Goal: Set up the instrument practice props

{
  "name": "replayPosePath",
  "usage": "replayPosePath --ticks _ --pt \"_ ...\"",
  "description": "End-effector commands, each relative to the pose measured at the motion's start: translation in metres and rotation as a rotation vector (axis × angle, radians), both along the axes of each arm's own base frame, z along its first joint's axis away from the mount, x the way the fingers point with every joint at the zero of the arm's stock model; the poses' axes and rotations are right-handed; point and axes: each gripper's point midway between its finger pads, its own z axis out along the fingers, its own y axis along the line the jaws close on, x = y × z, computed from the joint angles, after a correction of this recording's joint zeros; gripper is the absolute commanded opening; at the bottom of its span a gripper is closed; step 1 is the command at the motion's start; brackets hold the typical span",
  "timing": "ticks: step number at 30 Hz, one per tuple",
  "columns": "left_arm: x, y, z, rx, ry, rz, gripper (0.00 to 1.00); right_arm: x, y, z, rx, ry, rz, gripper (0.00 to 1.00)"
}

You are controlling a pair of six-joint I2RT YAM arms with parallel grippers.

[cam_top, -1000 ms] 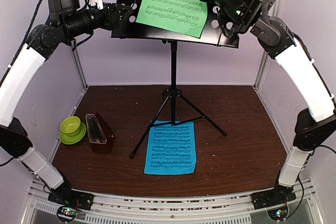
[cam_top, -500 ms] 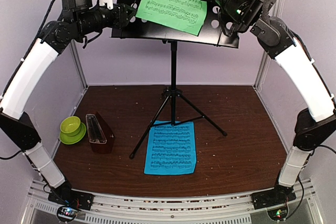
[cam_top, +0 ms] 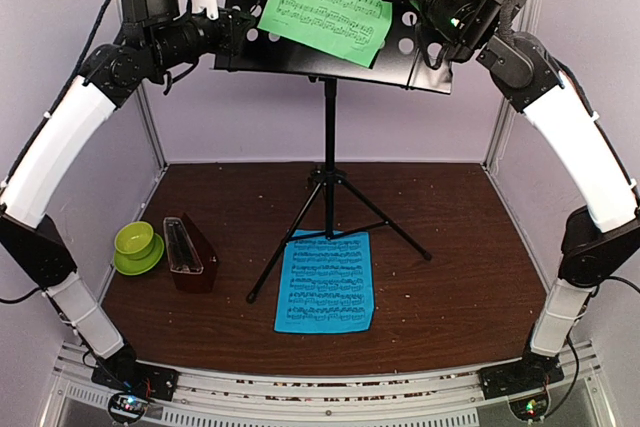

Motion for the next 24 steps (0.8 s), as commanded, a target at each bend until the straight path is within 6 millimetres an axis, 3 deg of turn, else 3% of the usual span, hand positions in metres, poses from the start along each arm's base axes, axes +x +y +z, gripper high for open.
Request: replayPosePath --ticks 1,12,24 --pt "-0.010 0.019 0.035 -0.103 -0.119 0.041 0.04 0.002 0.001 0.000 0.005 -0.004 -0.010 0.00" --pt "-0.030 0.015 0.043 -0.189 -0.298 -0.044 0.00 0.003 0.002 -0.002 0.000 -0.004 -0.016 0.00" --pt "-0.038 -0.003 0.036 -0.127 -0.360 -0.143 0.00 -0.005 0.034 0.001 -0.066 -0.091 0.080 0.00"
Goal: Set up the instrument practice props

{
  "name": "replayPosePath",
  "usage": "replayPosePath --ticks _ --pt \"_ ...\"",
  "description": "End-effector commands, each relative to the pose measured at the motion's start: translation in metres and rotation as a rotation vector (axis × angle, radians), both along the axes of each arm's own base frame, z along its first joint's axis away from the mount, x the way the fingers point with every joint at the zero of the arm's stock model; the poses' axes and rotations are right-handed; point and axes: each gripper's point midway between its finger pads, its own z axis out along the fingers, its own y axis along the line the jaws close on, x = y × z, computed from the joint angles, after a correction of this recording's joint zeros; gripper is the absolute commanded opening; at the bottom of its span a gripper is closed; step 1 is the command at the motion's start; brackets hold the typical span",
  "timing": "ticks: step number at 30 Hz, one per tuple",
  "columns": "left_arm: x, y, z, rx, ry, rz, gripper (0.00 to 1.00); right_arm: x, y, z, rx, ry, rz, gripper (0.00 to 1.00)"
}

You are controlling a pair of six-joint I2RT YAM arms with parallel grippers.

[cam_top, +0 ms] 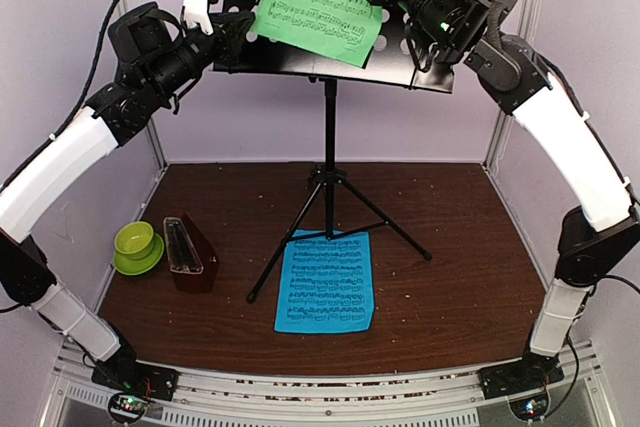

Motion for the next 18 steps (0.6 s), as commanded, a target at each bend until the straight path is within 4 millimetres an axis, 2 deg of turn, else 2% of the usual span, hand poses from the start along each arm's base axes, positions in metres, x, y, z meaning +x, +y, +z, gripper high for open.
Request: replayPosePath --ticks 1,7,18 --pt "-0.020 0.002 0.027 -0.024 -0.118 -0.054 0.00 -0.003 0.018 0.002 -0.026 -0.054 0.044 0.00" --pt "-0.023 -0.002 0.024 -0.008 -0.129 -0.076 0.00 -0.006 0.040 -0.003 -0.102 -0.106 0.106 0.00" --pt "-0.027 -0.005 0.024 -0.001 -0.145 -0.102 0.00 -0.002 0.058 -0.008 -0.107 -0.142 0.140 0.00"
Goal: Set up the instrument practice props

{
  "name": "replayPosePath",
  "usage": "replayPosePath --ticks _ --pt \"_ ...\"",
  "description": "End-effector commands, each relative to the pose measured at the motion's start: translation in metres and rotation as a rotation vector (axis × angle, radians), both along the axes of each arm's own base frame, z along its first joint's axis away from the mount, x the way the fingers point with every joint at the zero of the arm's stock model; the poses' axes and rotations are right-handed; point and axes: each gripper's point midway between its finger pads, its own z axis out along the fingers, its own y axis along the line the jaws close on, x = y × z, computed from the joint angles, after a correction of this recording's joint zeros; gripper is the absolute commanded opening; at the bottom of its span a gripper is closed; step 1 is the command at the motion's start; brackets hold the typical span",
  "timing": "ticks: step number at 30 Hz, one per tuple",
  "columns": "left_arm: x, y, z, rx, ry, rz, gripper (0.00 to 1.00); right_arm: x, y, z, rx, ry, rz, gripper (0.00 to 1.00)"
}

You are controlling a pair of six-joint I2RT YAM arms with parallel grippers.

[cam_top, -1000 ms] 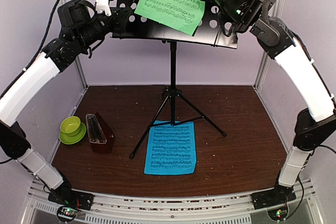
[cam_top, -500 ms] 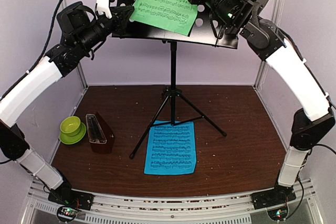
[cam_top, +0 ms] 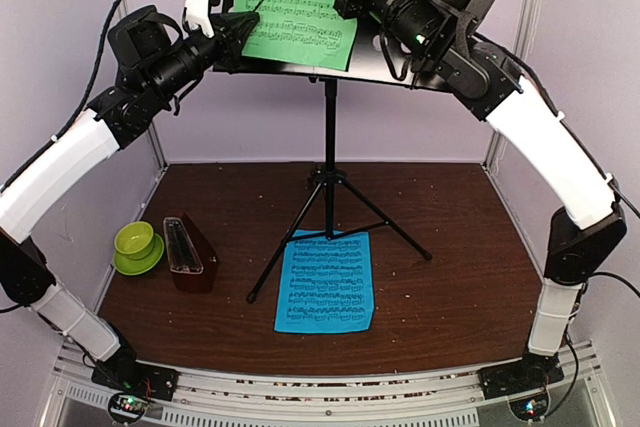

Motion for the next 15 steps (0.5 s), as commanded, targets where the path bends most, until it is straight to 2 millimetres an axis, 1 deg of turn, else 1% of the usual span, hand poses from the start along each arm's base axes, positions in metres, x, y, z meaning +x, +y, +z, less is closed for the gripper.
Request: replayPosePath --ticks 1,6,15 --pt "-0.021 0.003 0.025 -0.026 -0.097 -0.043 0.00 -0.002 0.014 0.001 0.000 -0.046 0.040 0.00" --pt "-0.023 0.003 0.024 -0.018 -0.103 -0.050 0.00 0.000 0.022 0.000 0.021 -0.049 0.065 0.00" --pt "-0.024 0.003 0.025 -0.014 -0.112 -0.051 0.00 0.001 0.035 -0.008 0.004 -0.039 0.109 0.00"
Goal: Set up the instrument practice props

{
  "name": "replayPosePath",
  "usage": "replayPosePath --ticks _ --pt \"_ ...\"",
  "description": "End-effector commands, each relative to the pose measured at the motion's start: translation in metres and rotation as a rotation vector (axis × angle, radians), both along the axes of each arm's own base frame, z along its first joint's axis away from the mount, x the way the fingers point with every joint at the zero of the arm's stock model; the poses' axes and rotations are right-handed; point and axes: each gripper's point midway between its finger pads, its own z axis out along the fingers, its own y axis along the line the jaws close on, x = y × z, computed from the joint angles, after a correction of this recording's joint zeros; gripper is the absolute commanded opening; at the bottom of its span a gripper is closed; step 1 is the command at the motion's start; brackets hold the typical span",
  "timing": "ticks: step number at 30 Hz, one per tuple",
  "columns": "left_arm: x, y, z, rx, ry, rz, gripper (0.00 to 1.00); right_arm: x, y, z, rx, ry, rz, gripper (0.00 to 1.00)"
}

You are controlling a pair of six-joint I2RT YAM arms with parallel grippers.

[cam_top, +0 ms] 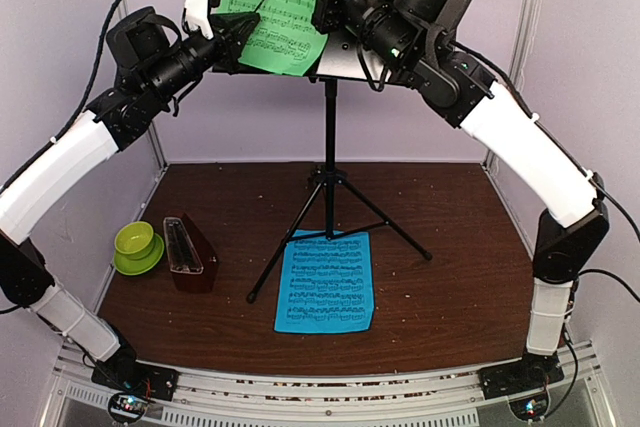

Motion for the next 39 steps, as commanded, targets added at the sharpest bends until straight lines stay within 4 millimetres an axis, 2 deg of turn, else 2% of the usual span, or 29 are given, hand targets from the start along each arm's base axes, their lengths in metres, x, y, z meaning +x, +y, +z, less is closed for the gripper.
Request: replayPosePath --ticks 1,9,18,29,36,39 --pt "-0.019 0.005 0.024 -0.028 -0.090 -0.033 0.00 -0.008 0.000 0.011 0.025 -0.026 0.035 0.02" --pt "-0.020 0.005 0.024 -0.030 -0.091 -0.034 0.00 -0.010 -0.010 0.021 0.020 -0.065 -0.007 0.03" --pt "-0.021 0.005 0.023 -0.030 -0.088 -0.041 0.00 -0.023 -0.016 0.037 -0.060 -0.186 0.002 0.00" --pt "-0.024 0.005 0.023 -0.033 -0.087 -0.053 0.00 -0.026 -0.019 0.038 -0.134 -0.236 0.011 0.00" --pt "-0.026 0.005 0.025 -0.033 -0.091 -0.056 0.00 -0.026 -0.014 0.030 -0.166 -0.221 0.033 0.00" --pt "-0.027 0.006 0.025 -0.034 -0.092 -0.057 0.00 -0.025 -0.018 0.032 -0.158 -0.220 0.012 0.14"
